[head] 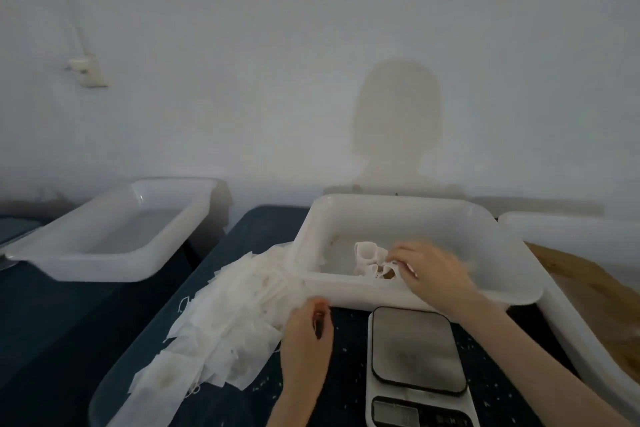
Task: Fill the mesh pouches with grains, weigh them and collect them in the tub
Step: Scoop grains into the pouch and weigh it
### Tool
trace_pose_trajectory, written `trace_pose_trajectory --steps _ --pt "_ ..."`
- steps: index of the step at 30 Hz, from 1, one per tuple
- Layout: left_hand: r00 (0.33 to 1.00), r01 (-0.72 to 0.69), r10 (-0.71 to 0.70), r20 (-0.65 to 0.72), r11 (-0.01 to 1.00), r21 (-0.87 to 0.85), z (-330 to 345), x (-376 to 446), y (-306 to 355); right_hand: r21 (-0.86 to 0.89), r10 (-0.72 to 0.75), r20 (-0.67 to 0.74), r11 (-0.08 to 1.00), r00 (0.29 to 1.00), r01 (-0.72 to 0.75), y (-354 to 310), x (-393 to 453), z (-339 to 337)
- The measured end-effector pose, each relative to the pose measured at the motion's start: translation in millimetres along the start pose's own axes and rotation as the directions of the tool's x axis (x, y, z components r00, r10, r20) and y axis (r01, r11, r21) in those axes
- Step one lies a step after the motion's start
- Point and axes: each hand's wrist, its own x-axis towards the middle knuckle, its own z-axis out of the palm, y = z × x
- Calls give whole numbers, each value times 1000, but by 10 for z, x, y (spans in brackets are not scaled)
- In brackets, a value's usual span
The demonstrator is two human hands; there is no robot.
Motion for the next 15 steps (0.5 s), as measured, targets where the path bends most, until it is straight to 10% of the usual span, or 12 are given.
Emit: trace_pose_trajectory --steps 4,8,15 --pt "960 -100 172 -222 948 303 -337 258 -153 134 -139 -33 981 990 142 -461 -172 -133" --pt "978 194 -104 -182 772 605 -671 552 -372 262 -183 101 953 978 151 -666 -331 -41" --pt "991 115 -129 -34 699 705 -830 529 -567 329 -174 225 940 959 94 -711 -520 146"
